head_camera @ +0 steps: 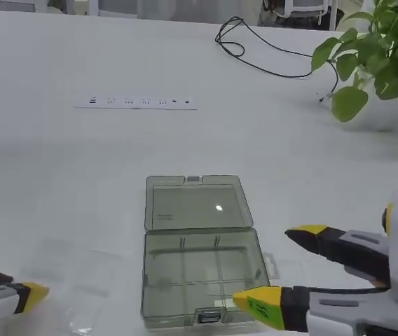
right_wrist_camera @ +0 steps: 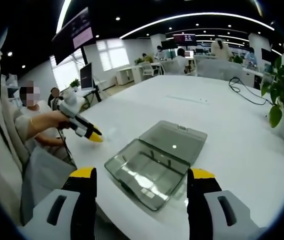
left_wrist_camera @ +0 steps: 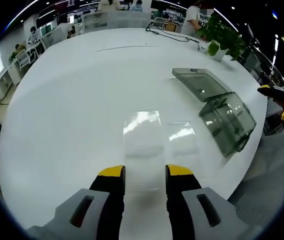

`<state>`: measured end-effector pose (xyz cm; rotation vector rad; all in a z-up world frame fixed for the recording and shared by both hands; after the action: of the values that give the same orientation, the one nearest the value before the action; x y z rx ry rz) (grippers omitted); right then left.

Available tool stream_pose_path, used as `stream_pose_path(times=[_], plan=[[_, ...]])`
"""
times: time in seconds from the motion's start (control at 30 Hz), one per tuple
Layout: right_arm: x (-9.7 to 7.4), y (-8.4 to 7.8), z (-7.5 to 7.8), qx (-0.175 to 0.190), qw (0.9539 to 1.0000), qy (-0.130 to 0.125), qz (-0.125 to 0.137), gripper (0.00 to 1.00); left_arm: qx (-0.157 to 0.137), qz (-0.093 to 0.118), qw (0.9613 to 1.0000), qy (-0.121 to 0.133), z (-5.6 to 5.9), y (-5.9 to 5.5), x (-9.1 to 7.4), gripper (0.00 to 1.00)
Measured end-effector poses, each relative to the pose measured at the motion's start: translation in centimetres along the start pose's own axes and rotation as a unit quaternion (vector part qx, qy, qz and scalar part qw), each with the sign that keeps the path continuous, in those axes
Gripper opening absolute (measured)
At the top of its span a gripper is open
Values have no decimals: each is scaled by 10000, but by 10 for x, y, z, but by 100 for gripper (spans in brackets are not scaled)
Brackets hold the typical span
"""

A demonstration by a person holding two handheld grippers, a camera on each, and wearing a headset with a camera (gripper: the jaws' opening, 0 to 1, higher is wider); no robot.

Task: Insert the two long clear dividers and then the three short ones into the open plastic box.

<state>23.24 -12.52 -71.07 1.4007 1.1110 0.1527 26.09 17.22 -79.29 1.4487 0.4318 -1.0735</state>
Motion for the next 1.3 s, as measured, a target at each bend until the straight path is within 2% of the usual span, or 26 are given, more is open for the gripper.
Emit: stream_pose_path(times=[0.13, 0.3, 0.47, 0.6, 1.03, 1.3], plan=[[8, 5, -6, 251, 9996, 27, 150, 71, -192, 361, 9990, -191, 9, 8, -4, 30], [19, 10, -14, 700, 9970, 129, 298, 67, -407, 926, 9940, -416, 23, 18, -9, 30], [28, 16, -21, 1017, 9936, 191, 451, 61, -351, 1220, 9902, -581, 37, 19, -11, 30], [37, 22, -28, 1378, 9881, 271, 631, 57, -386, 1492, 9853, -730, 47, 22, -12, 30], [61, 36, -49, 1737, 9784, 503, 999, 47, -180, 2147, 9709, -1042, 83, 38, -22, 30], [72, 38, -57, 1912, 9743, 537, 1060, 38, -212, 2221, 9668, -1245, 101, 41, -21, 30]])
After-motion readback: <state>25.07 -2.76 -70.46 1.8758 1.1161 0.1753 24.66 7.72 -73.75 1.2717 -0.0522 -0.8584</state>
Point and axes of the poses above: the centre of the closed fingertips' face, and the gripper's own axes: x roughly forward along the fingers, z roughly to its right, y roughly out of its top, the point moved 4 cm from there along -x, roughly backward along the fingers, and after that the axes turned 1 degree about y, right-handed, at the moved point
